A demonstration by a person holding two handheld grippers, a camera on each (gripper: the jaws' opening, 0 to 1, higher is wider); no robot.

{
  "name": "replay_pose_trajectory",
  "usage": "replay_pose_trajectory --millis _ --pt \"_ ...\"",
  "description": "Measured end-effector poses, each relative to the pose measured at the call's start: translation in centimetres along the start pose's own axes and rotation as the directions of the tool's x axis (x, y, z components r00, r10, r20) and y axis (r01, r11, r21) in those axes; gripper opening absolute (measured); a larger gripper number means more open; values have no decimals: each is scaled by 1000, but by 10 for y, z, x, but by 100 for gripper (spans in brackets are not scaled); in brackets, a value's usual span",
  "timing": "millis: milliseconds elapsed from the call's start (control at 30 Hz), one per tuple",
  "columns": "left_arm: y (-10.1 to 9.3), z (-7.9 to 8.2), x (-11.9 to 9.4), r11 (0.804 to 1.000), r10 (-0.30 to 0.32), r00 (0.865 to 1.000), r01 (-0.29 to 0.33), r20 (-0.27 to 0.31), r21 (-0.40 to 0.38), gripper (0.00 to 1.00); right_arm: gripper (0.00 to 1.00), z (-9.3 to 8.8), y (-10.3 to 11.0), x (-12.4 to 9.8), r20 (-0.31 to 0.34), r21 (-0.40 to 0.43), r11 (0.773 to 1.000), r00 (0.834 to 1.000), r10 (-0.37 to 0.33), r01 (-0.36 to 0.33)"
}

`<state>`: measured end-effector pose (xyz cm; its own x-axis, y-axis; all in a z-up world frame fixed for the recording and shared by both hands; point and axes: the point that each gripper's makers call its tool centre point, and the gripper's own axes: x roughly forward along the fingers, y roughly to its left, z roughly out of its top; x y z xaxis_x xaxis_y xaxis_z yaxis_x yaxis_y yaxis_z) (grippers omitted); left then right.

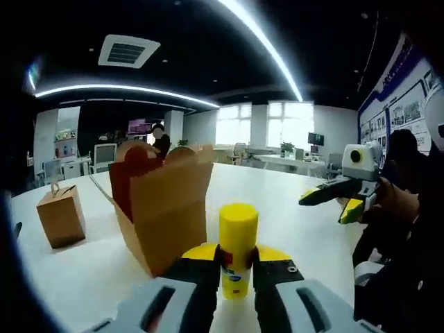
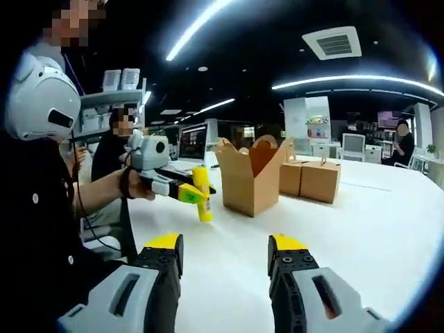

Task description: Pick up one paper box from the group, open the paper box, and remove the item inside

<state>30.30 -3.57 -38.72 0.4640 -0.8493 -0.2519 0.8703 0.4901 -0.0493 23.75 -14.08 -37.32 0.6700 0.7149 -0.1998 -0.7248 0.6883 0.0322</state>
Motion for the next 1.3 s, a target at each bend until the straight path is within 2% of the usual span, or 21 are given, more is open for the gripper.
replay_pose_trajectory --millis 333,767,900,1000,1167,1300 --pt "-3 -9 6 1000 -8 1000 8 -16 -21 20 49 -1 -2 -1 7 12 1000 1000 -8 8" --pt "-7 -8 6 1000 -23 1000 23 -3 -17 21 49 2 -3 0 19 18 1000 1000 -14 14" --pt "-9 -8 4 998 -39 999 39 2 -40 31 50 3 -3 -1 23 18 1000 1000 -16 15" --pt "-10 -7 2 999 -40 999 40 9 -36 32 50 3 -2 -1 22 19 1000 1000 -14 14" --pt "-6 -8 -3 1000 -17 1000 17 5 -22 38 51 2 -1 1 18 21 1000 1000 -9 8" --pt "0 -12 -18 1000 10 1000 -10 -4 -20 42 53 -3 -4 6 -3 29 999 1000 -12 12"
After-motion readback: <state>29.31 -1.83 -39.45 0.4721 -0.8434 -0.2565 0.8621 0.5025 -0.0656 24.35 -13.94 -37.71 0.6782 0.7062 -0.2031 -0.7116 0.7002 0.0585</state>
